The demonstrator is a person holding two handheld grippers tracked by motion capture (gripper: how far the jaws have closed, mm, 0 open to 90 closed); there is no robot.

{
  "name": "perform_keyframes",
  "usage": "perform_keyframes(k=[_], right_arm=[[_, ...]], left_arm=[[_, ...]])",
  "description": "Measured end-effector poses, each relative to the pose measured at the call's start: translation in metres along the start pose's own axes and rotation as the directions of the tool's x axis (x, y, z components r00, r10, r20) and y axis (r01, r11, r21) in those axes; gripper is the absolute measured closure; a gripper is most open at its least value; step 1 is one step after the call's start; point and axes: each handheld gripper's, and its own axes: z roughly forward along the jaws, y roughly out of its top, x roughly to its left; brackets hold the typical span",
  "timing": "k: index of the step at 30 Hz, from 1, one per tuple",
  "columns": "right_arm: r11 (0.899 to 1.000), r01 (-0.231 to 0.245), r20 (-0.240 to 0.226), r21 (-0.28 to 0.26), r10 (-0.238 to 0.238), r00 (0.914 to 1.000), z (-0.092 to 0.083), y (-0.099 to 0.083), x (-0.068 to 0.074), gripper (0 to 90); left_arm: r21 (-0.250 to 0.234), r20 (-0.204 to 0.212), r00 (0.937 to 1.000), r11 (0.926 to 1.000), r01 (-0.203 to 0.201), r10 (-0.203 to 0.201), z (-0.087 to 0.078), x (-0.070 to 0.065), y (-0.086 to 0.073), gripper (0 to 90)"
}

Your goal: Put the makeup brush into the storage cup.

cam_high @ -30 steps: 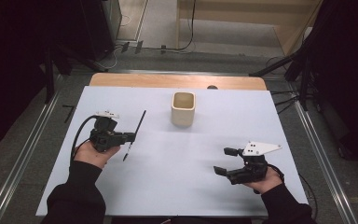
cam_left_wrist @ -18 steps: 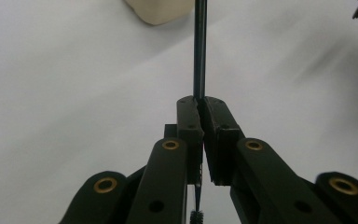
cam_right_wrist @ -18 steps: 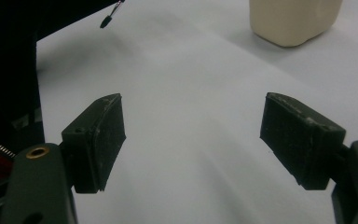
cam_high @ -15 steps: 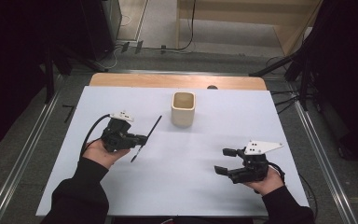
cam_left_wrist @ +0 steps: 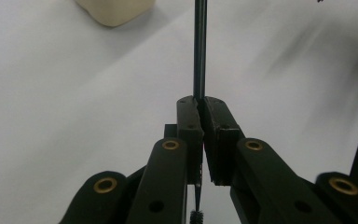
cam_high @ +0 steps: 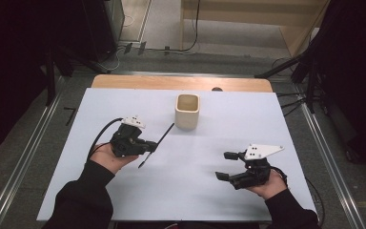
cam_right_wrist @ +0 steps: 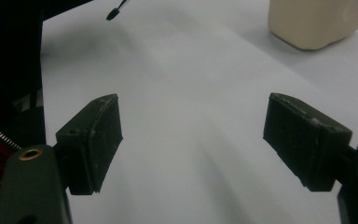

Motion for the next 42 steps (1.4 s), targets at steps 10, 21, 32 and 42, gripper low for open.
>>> perform_keyframes(k=[10, 21, 32, 42], right_arm=[[0.999, 0.047, -0.021, 0.003, -0.047, 0.9987, 0.002, 0.011, -0.001, 19.3], [0.991, 0.117, -0.053, 0.059, -0.114, 0.9921, 0.013, 0.028, -0.001, 19.4], [0.978, 0.169, -0.075, 0.120, -0.161, 0.9841, 0.027, 0.040, 0.002, 21.0], [0.963, 0.210, -0.135, 0.171, -0.188, 0.9728, 0.041, 0.045, 0.006, 21.8]], left_arm=[[0.069, 0.029, 0.9953, 0.9931, -0.094, 0.092, 0.008, -0.012, 0.011, 86.4], [0.182, 0.066, 0.9823, 0.9659, -0.185, 0.175, 0.017, -0.026, 0.015, 86.4], [0.269, 0.113, 0.9663, 0.9289, -0.254, 0.231, 0.017, -0.032, 0.026, 86.4], [0.368, 0.149, 0.9353, 0.8599, -0.354, 0.321, 0.025, -0.046, 0.025, 86.4]])
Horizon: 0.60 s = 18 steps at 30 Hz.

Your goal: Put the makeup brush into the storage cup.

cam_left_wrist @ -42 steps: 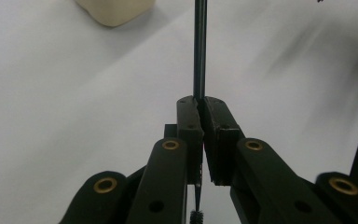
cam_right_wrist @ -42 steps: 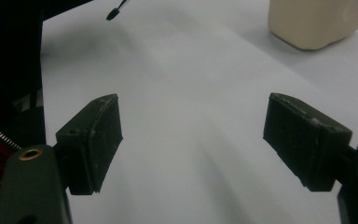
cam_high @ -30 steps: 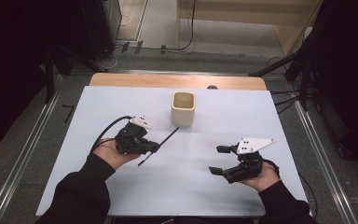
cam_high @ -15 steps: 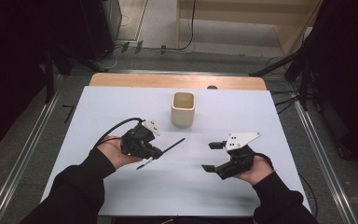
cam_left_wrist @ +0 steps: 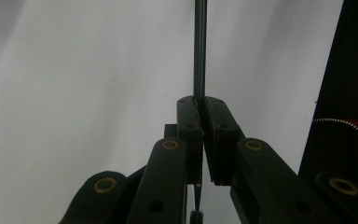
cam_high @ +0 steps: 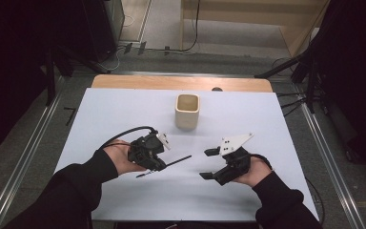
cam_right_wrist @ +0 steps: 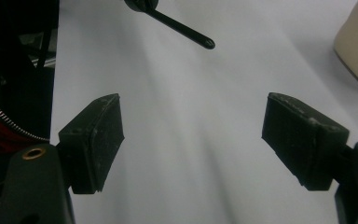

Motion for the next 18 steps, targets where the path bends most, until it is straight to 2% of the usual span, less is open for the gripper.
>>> perform_keyframes(k=[3, 7, 9, 14, 18], right_arm=[[1.000, 0.004, -0.008, 0.010, -0.004, 1.0000, 0.002, 0.001, 0.000, 22.0], [0.999, 0.031, -0.013, 0.029, -0.031, 0.9994, 0.006, 0.006, 0.000, 22.1], [0.999, 0.039, -0.022, 0.032, -0.039, 0.9990, 0.009, 0.008, 0.000, 22.6], [0.997, 0.062, -0.038, 0.054, -0.060, 0.9975, 0.017, 0.013, 0.000, 25.0], [0.995, 0.070, -0.049, 0.067, -0.067, 0.9965, 0.021, 0.017, 0.000, 26.6]], left_arm=[[0.006, 0.000, 1.0000, 1.0000, -0.006, 0.006, 0.000, -0.001, 0.002, 86.4], [0.041, -0.017, 0.9982, 0.9976, -0.056, 0.057, -0.001, -0.001, 0.007, 86.3], [0.056, -0.012, 0.9975, 0.9960, -0.069, 0.070, -0.001, -0.001, 0.009, 86.3], [0.111, -0.002, 0.9922, 0.9862, -0.123, 0.124, 0.003, -0.003, 0.014, 86.4], [0.125, 0.013, 0.9898, 0.9819, -0.142, 0.142, 0.004, -0.005, 0.016, 86.3]])
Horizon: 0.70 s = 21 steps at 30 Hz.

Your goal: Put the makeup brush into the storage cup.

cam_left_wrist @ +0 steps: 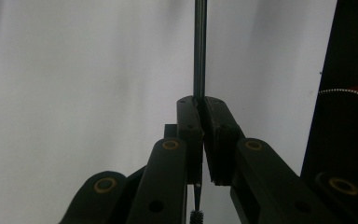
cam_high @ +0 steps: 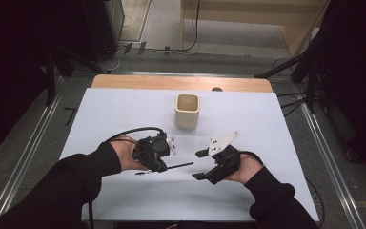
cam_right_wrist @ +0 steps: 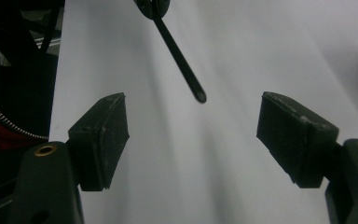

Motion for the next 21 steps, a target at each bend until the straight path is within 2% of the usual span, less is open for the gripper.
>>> perform_keyframes(k=[8, 11, 12, 18, 19, 21], right_arm=[[0.999, 0.034, -0.014, 0.017, -0.034, 0.9993, 0.010, 0.009, -0.001, 32.6], [0.999, 0.040, -0.021, 0.028, -0.040, 0.9990, 0.013, 0.011, -0.001, 34.5], [0.999, 0.036, -0.029, 0.038, -0.035, 0.9990, 0.016, 0.012, 0.000, 37.1], [0.997, 0.044, -0.035, 0.060, -0.042, 0.9985, 0.023, 0.014, 0.001, 39.7], [0.997, 0.048, -0.037, 0.061, -0.046, 0.9983, 0.024, 0.014, 0.001, 40.8], [0.996, 0.055, -0.047, 0.067, -0.052, 0.9975, 0.028, 0.015, 0.003, 48.7]], left_arm=[[0.034, 0.017, 0.9992, 0.9988, -0.036, 0.036, 0.003, -0.003, 0.005, 86.4], [0.039, 0.010, 0.9991, 0.9984, -0.041, 0.041, 0.003, -0.004, 0.006, 86.4], [0.052, 0.005, 0.9980, 0.9966, -0.064, 0.064, 0.003, -0.006, 0.007, 86.3], [0.059, 0.005, 0.9958, 0.9940, -0.092, 0.092, 0.003, -0.007, 0.011, 86.4], [0.053, 0.009, 0.9956, 0.9943, -0.093, 0.093, 0.004, -0.007, 0.012, 86.4], [0.050, 0.017, 0.9950, 0.9938, -0.099, 0.099, 0.004, -0.008, 0.014, 86.3]])
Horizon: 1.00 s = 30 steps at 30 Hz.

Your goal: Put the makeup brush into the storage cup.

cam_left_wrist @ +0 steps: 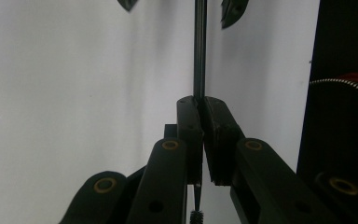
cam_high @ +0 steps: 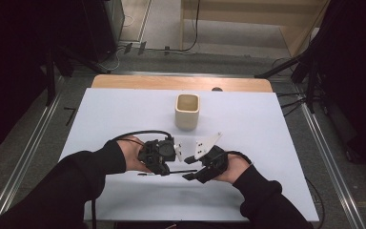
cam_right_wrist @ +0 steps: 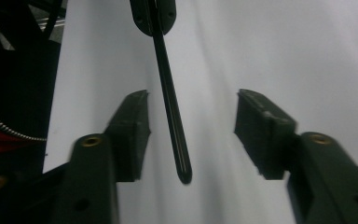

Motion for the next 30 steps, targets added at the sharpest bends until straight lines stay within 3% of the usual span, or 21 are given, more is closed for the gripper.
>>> perform_keyframes(k=[2, 3, 11, 16, 21, 30], right_arm=[[1.000, 0.000, -0.010, -0.001, 0.000, 1.0000, 0.0008, 0.0007, 0.0004, 53.4], [1.000, 0.011, -0.025, -0.001, -0.011, 0.9996, 0.0016, 0.0019, 0.0016, 61.3], [1.000, 0.013, -0.078, 0.006, -0.013, 0.9969, 0.0055, 0.0034, 0.0028, 74.7], [1.000, 0.010, -0.101, 0.011, -0.009, 0.9949, 0.0071, 0.0037, 0.0032, 75.9], [1.000, 0.024, -0.137, 0.011, -0.022, 0.9904, 0.0087, 0.0037, 0.0035, 85.4], [1.000, 0.024, -0.150, 0.012, -0.022, 0.9884, 0.0079, 0.0034, 0.0034, 85.7]], left_arm=[[-0.008, 0.003, 1.0000, 1.0000, 0.002, -0.002, 0.0005, -0.0003, 0.0006, 86.4], [-0.009, 0.013, 0.9999, 0.9999, -0.005, 0.005, 0.0002, 0.0000, 0.0017, 86.3], [-0.014, 0.023, 0.9994, 0.9996, -0.026, 0.026, 0.0025, -0.0014, 0.0066, 86.4], [-0.025, 0.032, 0.9991, 0.9993, -0.027, 0.028, 0.0028, -0.0023, 0.0076, 86.4], [-0.017, 0.039, 0.9986, 0.9992, -0.037, 0.037, 0.0039, -0.0022, 0.0102, 86.3], [-0.025, 0.054, 0.9978, 0.9990, -0.036, 0.037, 0.0027, -0.0009, 0.0095, 86.1]])
